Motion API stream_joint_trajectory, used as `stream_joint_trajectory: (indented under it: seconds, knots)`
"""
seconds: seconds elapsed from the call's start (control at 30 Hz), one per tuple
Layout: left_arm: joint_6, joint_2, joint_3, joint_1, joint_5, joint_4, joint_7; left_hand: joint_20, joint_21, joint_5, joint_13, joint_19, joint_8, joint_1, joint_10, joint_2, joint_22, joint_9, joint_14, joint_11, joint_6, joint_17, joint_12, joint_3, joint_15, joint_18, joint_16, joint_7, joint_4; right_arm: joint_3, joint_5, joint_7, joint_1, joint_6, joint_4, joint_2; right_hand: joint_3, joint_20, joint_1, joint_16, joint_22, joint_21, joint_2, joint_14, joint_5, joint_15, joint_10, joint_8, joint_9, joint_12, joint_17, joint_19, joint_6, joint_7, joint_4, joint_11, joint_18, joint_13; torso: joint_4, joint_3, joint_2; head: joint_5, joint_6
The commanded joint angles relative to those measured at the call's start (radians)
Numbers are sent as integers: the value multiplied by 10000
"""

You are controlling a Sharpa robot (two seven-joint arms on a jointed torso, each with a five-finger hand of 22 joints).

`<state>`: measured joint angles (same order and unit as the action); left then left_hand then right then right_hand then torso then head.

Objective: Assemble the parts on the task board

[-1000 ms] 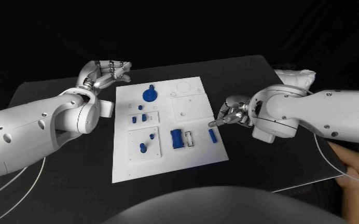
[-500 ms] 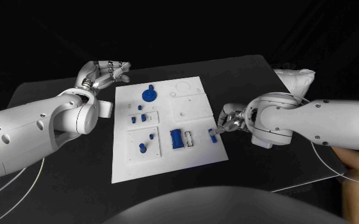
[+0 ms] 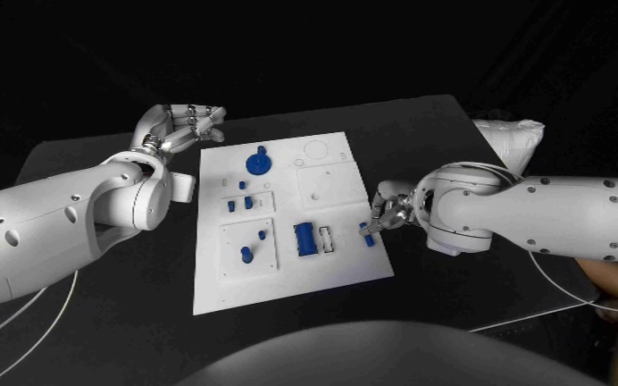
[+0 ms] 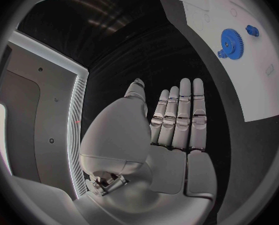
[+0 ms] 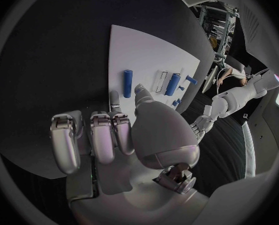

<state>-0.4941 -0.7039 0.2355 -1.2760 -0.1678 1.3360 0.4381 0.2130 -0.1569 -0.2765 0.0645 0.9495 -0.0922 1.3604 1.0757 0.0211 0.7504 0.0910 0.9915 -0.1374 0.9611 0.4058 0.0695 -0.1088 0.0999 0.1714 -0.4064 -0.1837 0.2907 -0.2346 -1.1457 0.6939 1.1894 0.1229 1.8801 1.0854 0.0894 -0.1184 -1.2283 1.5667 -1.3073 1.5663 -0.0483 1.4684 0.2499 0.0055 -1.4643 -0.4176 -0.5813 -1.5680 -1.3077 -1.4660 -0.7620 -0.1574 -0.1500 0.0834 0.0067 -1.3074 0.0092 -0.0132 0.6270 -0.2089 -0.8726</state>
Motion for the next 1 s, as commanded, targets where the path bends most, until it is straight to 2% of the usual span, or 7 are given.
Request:
stream_joint_trajectory:
  seconds: [0.03, 0.63, 1.0]
  knots:
    - [141, -3, -8, -7, -41, 32, 54, 6, 45, -60, 8, 26, -69, -20, -52, -89, -9, 9, -58, -7, -81, -15, 28, -58, -2, 110, 11, 10, 18, -21, -353, 816, -68, -333, -100, -50, -88, -43, -93, 41, -2635, 45, 8, 1024, 36, 66, -1065, 67, 74, -28, -2631, -1048, -85, 5, -8, 70, -67, -2634, 9, -8, 1, 8, 0]
    - [198, 11, -8, -7, -42, 38, 11, 7, 50, -61, 9, 28, -71, -17, -51, -93, -14, 10, -60, -7, -81, -17, 29, -65, -1, 110, 9, 11, 19, -20, -281, 959, -174, -740, -373, -388, -368, -7, -183, 41, -2635, 45, -70, 1024, 55, 14, -1065, 51, 223, -28, -2631, -1048, -357, 97, 149, -9, -67, -2634, -1, -4, 1, 65, 0]
    - [201, 17, -8, -7, -42, 45, 10, 7, 50, -61, 9, 28, -71, -17, -51, -93, -14, 10, -60, -7, -81, -17, 29, -65, -1, 110, 9, 11, 19, -20, -282, 1094, -208, -984, -425, -471, -554, 16, -210, 41, -2635, 45, -76, 1024, 19, 0, -1065, 259, 466, -28, -2631, -1048, -437, 102, 255, -22, -67, -2634, 1, -5, -5, 65, 0]
